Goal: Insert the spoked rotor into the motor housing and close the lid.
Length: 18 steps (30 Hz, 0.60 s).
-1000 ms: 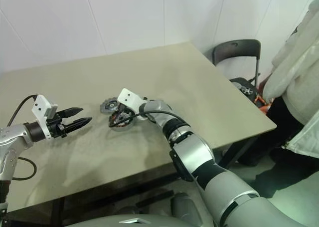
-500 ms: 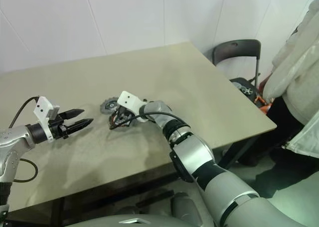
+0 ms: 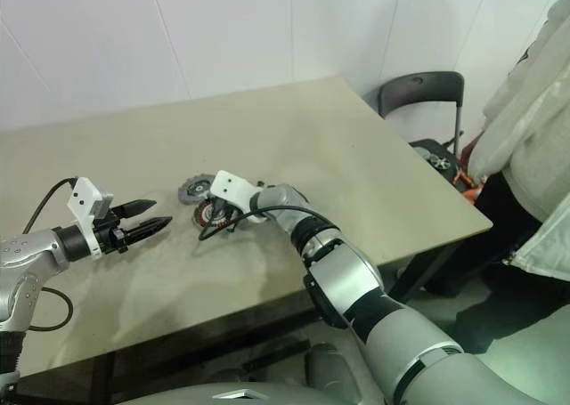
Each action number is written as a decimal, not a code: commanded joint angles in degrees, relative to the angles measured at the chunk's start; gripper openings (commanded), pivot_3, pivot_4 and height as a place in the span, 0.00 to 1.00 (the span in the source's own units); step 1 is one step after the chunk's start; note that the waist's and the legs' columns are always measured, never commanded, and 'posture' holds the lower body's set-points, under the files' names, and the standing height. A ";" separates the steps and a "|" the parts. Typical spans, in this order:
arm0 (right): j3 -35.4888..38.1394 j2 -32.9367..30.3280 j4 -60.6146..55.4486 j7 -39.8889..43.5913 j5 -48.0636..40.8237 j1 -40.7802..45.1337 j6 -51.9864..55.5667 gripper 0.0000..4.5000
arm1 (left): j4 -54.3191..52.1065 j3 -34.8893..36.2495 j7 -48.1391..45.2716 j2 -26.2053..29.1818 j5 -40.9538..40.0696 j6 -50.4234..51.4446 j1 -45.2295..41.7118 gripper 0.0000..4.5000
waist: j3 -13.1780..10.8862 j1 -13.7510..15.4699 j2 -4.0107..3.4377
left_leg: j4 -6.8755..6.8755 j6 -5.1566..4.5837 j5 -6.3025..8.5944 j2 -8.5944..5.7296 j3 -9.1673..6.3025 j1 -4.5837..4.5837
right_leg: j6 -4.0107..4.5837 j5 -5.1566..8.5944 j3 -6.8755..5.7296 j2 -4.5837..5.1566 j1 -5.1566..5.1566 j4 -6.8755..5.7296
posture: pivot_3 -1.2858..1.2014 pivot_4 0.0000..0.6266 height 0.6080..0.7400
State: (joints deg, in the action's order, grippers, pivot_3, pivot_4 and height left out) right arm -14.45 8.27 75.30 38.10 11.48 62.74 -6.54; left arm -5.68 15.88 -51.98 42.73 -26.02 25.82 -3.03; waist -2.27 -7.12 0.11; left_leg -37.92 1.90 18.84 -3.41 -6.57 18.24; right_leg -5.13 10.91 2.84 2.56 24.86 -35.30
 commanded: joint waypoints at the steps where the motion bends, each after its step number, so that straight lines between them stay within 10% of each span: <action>1: 4.35 9.54 -4.53 3.86 -6.10 2.66 -1.22 0.00 | -1.46 0.11 0.29 0.20 -0.56 -0.23 -1.57 0.68 | 0.00 -0.02 -0.01 | 0.00 0.00 0.00 0.00 0.00 0.02 | 0.00 0.00 0.00 0.00 0.02 0.01 | 0.52 0.00 1.00; 18: -1.73 10.08 0.26 -3.10 -1.38 -4.37 1.86 0.00 | -2.32 -0.08 0.47 0.49 -1.06 0.08 -1.92 0.68 | 0.00 0.04 0.00 | 0.00 0.00 0.00 0.00 0.00 0.04 | 0.00 0.00 0.00 0.01 0.03 0.03 | 0.52 0.00 1.00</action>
State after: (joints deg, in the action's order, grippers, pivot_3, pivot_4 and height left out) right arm -16.02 8.38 75.84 36.78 9.94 62.09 -5.07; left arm -5.88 14.69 -51.73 42.63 -26.40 25.97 -4.30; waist -2.27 -7.08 0.10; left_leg -37.92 1.90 18.85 -3.42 -6.57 18.27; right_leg -5.13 10.90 2.84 2.57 24.89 -35.27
